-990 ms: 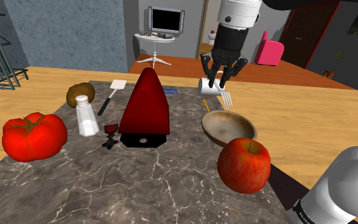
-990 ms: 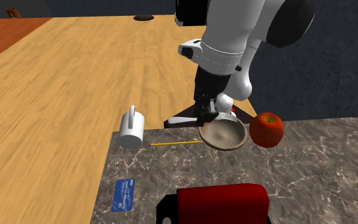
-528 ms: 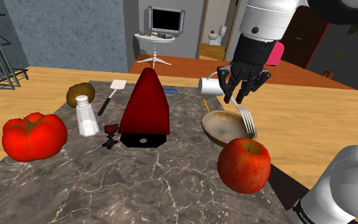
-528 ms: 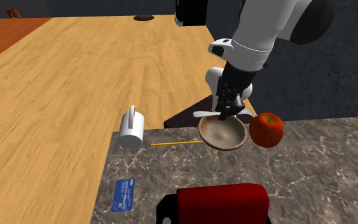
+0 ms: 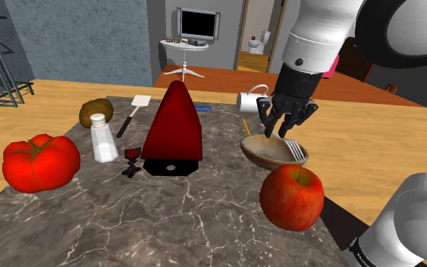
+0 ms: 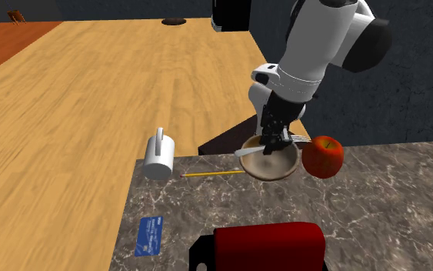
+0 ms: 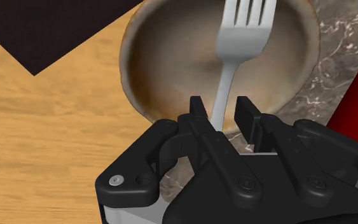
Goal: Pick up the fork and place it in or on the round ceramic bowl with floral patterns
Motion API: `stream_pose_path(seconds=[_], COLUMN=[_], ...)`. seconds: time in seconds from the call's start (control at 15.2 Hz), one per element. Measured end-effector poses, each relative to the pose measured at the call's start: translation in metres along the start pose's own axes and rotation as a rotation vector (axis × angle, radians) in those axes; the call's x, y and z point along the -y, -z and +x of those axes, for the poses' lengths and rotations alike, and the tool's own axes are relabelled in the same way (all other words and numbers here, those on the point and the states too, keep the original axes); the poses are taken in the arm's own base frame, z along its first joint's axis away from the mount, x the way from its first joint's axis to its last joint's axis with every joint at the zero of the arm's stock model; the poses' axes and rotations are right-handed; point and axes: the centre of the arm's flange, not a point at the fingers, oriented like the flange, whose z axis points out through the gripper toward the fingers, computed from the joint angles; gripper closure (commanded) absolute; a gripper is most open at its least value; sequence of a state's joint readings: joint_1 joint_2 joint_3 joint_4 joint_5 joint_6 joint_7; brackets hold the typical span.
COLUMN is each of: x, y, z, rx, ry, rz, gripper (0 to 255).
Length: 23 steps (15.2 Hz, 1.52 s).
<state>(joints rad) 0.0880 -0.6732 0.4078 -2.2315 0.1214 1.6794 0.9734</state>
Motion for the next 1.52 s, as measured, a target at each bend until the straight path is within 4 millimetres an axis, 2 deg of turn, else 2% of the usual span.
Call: stream_pose_path(seconds=[0.2,0.46,0.53,0.92,1.25,1.52], x=[0.001,0.002,0.002,0.002,0.003,0.002], y=[-0.009,-0.008,-0.008,-0.012,0.033,0.038], z=[-0.001,-0.001,-0.001,-0.001,-0.001,-0.001], rx=[0.003,-0.001,-0.001,0.005,0.005,0.005], ry=[0.002,0.002,0.003,0.004,0.004,0.004], rz=[-0.002,0.002,0.003,-0.005,-0.004,-0.005], gripper=[255,255,0,0,0,0])
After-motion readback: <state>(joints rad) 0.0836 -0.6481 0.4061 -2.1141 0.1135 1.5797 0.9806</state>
